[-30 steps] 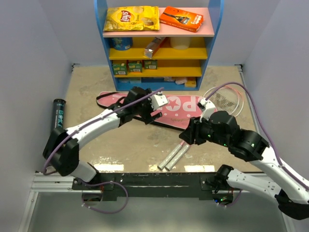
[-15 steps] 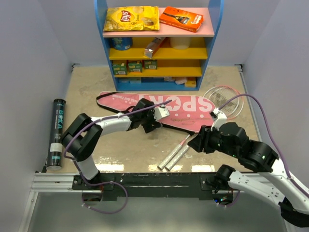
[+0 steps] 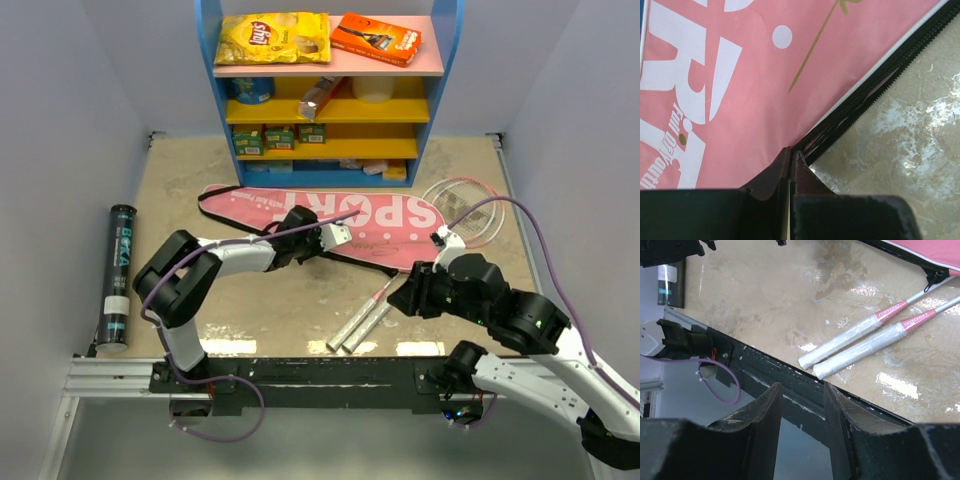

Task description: Pack up the badminton gear

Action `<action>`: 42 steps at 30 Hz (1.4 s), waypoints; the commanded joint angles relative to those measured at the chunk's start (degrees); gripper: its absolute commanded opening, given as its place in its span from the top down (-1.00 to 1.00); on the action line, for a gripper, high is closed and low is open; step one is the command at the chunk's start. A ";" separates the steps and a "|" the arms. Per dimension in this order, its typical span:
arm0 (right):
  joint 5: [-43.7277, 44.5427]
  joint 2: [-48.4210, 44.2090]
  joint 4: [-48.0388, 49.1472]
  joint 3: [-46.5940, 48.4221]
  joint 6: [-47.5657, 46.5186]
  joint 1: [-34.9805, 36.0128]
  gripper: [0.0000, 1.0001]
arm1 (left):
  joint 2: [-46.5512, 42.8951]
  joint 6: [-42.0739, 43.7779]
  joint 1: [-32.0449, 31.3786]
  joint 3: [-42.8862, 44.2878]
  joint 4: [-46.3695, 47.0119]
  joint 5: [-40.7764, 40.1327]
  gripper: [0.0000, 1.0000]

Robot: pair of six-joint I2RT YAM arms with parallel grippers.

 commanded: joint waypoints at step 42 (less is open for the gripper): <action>-3.84 5.56 24.02 -1.71 13.38 0.06 -0.02 | -28.19 -48.98 -9.50 13.14 -32.37 3.07 1.00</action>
